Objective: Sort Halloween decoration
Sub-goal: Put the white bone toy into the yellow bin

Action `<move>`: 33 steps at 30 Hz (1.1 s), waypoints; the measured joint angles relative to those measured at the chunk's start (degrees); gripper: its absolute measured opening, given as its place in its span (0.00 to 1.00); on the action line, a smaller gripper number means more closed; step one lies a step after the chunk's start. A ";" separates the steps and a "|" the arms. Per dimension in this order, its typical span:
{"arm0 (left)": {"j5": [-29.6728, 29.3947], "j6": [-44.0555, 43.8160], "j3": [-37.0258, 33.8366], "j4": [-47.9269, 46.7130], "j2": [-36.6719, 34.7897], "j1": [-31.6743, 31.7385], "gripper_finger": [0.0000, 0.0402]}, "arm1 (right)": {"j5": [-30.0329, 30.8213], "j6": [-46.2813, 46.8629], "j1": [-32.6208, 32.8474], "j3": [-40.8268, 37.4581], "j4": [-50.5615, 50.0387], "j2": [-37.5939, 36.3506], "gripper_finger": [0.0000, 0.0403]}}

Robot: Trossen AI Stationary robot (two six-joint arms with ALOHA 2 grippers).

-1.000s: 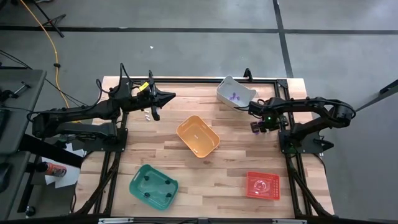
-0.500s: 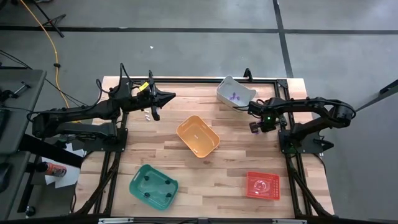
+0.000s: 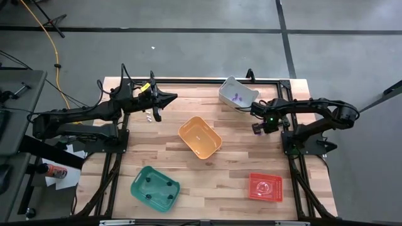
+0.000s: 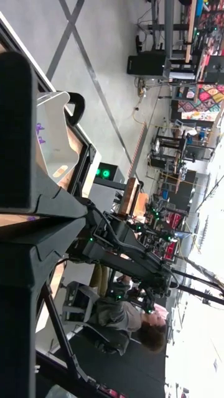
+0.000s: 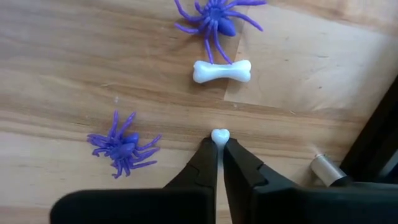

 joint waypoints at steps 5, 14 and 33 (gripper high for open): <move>-0.01 0.00 0.00 0.00 0.01 -0.01 0.00 | 0.02 -0.11 0.00 -0.02 0.02 0.00 0.01; -0.01 0.02 0.00 0.01 0.01 0.00 0.00 | 0.02 -0.28 0.00 -0.03 0.07 0.02 0.01; -0.26 0.05 0.00 0.09 0.00 0.05 0.00 | -2.99 -8.52 4.31 6.41 15.84 -14.72 0.00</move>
